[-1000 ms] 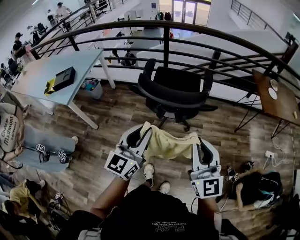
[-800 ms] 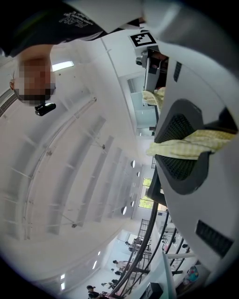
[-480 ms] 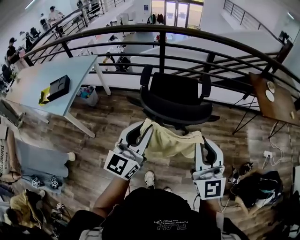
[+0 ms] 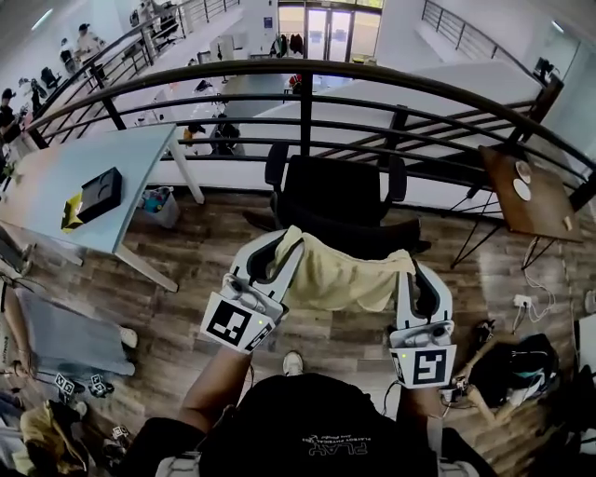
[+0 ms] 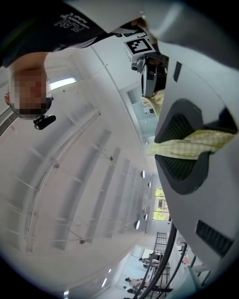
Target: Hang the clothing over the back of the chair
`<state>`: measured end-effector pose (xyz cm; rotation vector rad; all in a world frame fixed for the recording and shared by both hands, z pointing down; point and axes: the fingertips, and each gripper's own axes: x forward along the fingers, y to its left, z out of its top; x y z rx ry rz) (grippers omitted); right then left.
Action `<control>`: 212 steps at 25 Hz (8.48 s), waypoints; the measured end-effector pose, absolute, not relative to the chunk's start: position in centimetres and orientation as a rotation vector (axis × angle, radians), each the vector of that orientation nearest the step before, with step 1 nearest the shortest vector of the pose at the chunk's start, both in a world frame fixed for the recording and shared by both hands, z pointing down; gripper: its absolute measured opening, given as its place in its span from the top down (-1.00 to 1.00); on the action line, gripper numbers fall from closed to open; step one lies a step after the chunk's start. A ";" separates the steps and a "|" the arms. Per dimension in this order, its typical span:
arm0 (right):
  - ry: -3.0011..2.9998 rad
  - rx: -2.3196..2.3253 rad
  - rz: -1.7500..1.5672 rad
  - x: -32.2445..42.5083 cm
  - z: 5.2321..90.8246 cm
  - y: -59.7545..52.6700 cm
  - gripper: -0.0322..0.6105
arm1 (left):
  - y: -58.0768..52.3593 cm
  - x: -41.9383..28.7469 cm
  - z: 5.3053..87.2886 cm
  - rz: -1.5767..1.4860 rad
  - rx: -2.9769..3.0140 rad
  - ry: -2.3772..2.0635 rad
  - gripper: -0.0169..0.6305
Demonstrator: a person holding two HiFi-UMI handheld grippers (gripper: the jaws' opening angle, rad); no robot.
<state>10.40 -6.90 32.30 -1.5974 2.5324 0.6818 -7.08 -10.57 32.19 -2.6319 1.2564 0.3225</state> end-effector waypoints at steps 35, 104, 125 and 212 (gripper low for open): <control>2.561 -1.616 1.011 11.8 25.2 -16.7 0.77 | -21.6 -4.5 26.5 0.016 -2.591 0.899 0.69; 3.430 -1.156 0.532 12.4 42.7 -38.1 0.77 | -41.4 -2.8 41.5 -0.636 -2.748 0.623 0.61; 3.520 -1.053 0.393 13.6 45.6 -37.6 0.35 | -41.5 -3.2 44.4 -0.687 -2.814 0.660 0.33; 2.635 -1.443 0.659 12.6 29.4 -5.4 0.83 | -8.0 -4.9 30.4 0.138 -2.609 1.307 0.91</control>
